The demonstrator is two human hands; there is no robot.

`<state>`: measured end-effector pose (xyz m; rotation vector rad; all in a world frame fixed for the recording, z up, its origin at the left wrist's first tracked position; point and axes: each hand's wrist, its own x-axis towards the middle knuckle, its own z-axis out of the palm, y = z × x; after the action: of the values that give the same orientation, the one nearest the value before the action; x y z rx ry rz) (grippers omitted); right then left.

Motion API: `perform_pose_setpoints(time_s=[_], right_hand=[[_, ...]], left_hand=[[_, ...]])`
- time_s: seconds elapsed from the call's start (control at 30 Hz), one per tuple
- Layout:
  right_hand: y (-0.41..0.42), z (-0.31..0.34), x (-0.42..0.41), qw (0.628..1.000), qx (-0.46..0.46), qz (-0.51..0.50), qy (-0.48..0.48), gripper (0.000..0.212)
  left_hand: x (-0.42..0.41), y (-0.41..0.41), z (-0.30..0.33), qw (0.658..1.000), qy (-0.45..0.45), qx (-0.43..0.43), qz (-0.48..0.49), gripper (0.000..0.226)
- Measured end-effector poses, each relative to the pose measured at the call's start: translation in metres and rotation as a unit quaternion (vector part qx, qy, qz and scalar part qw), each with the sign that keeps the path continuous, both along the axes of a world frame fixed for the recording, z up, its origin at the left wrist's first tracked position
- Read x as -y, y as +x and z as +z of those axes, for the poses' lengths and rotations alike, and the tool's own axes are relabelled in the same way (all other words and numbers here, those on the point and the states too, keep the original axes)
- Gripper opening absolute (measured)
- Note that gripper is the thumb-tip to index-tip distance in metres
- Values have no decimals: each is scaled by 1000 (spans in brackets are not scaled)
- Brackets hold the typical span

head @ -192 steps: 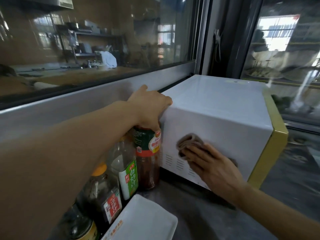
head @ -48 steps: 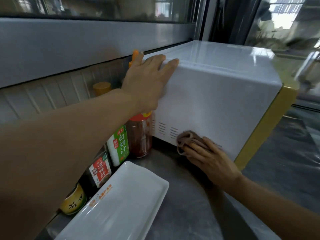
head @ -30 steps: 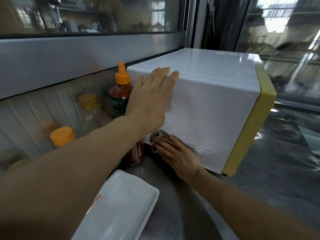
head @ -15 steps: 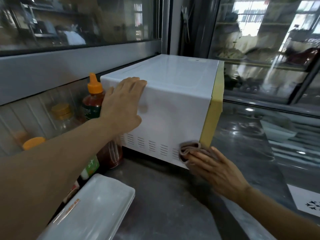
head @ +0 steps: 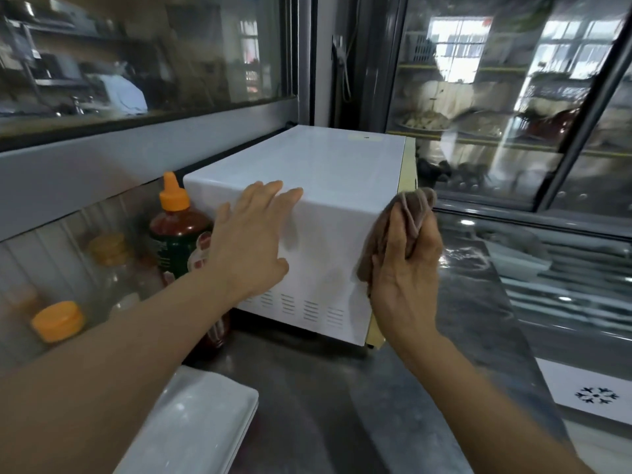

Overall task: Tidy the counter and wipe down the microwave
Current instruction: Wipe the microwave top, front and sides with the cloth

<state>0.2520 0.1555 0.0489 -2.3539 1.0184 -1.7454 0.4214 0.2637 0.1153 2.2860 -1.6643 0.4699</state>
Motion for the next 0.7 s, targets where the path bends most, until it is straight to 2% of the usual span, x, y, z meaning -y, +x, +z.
perform_pose_setpoints(time_s=[0.1,0.17,0.27,0.37,0.47,0.5,0.6,0.7], right_hand=[[10,-25,-6,999,-16,-35,-10,67],[15,-46,-7,999,-20,-42,17,71],[15,-85,-10,993,-19,-30,114,75],[9,-122,-19,984,-45,-4,170,73],[7,-125,-25,975,-54,-9,216,67],[7,-117,-25,978,-56,-10,201,70],[8,-78,-19,994,-74,-40,66,80],[14,-33,-17,998,-31,-47,31,73]], left_hand=[[4,-2,-8,999,-34,-5,0,100],[6,-1,-13,999,-49,3,-3,101],[8,2,-16,998,-59,11,-8,102],[10,2,-18,998,-62,11,-10,103],[10,3,-16,998,-54,12,-11,105],[9,3,-15,999,-46,13,-10,107],[8,4,-14,999,-26,21,-10,111],[8,3,-13,1000,-17,23,-4,112]])
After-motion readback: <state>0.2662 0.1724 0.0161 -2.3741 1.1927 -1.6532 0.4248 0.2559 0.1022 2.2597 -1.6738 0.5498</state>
